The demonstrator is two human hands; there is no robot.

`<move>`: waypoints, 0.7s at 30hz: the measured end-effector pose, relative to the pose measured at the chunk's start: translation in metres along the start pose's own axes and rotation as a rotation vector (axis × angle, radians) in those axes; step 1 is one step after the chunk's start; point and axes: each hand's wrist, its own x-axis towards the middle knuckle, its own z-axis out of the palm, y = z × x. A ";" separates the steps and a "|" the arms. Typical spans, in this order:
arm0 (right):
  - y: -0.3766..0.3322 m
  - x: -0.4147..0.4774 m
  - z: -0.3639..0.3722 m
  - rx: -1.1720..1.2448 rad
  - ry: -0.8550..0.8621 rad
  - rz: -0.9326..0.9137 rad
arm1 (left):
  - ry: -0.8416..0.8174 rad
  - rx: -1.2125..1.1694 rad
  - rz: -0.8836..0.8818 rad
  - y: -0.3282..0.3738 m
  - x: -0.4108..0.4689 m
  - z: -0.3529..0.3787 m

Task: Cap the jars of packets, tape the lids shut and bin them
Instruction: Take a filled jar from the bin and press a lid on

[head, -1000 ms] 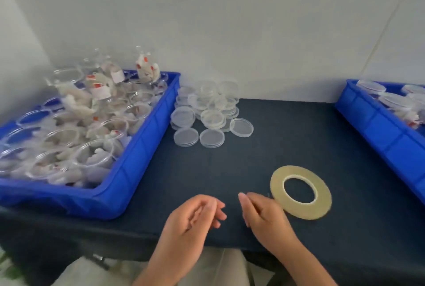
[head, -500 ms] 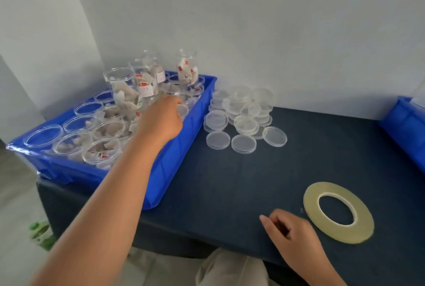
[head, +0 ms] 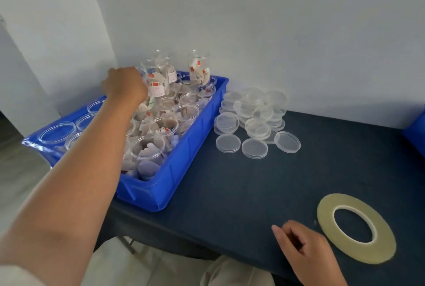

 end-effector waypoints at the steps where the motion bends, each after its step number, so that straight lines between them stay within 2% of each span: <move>1: 0.000 0.000 0.000 0.005 0.011 -0.012 | 0.019 -0.018 0.037 -0.003 0.000 0.003; 5: 0.000 0.000 0.002 0.013 0.033 -0.047 | 0.185 -0.099 0.190 -0.011 -0.008 -0.002; 9: 0.000 0.000 0.002 0.011 0.008 -0.012 | 0.420 -0.376 0.362 0.004 -0.042 -0.027; 11: -0.005 0.000 0.003 -0.008 0.010 -0.028 | 0.448 -0.494 0.451 0.020 -0.071 -0.042; 13: -0.010 0.000 0.003 -0.012 0.015 -0.039 | 0.367 -0.592 0.533 0.042 -0.110 -0.054; 17: -0.017 0.001 0.002 0.024 0.054 -0.027 | 0.099 -0.744 0.728 0.083 -0.206 -0.041; 21: -0.027 0.012 0.004 0.310 -0.012 -0.017 | -0.060 -0.830 0.890 0.110 -0.283 -0.002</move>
